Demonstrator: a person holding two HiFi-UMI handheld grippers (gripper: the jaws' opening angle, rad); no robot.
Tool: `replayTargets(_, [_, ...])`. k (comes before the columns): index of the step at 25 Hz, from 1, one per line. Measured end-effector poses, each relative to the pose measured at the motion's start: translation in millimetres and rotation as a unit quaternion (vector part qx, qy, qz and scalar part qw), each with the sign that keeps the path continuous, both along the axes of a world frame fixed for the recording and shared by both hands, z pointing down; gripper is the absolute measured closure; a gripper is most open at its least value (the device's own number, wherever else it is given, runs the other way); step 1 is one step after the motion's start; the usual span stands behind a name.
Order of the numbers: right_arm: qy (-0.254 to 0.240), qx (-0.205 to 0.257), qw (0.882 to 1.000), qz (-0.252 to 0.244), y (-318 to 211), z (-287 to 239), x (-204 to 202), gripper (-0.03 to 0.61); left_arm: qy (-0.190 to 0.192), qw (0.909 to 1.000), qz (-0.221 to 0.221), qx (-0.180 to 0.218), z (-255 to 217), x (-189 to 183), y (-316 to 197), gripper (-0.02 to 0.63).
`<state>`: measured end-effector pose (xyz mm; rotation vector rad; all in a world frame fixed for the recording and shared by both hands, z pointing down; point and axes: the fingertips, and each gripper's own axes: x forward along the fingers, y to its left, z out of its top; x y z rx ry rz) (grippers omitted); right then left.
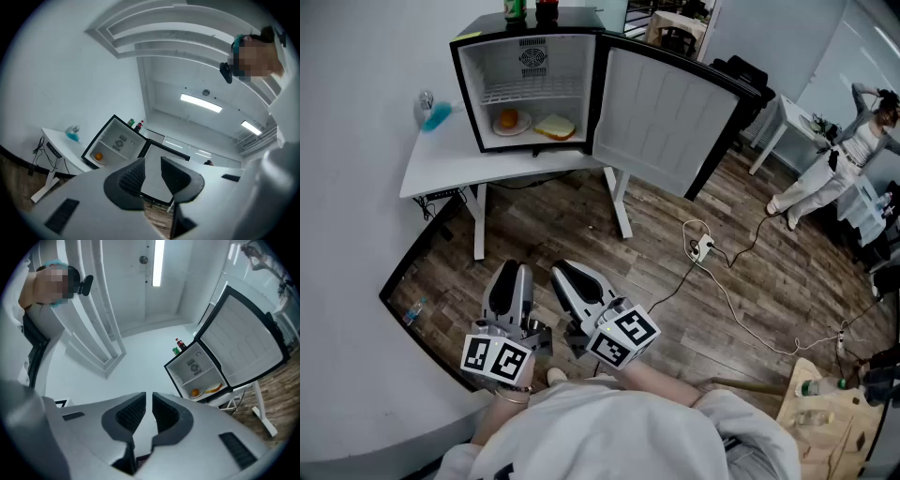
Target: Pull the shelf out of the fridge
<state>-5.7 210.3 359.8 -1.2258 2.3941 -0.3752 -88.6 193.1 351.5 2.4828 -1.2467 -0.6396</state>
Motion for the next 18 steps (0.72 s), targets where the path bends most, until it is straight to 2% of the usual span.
replayTargets(14, [0.008,0.011,1.000,0.021,-2.9,-6.0,-6.9,0.517,0.007,0.9999,0.009,0.007,-3.9,-12.4,-5.9,0.503])
replayTargets(18, [-0.009,0.014,0.999,0.028,-6.9,-7.7,-9.4,0.517,0.011,0.9999,0.008,0.006,-1.7,-19.7,-9.2,0.503])
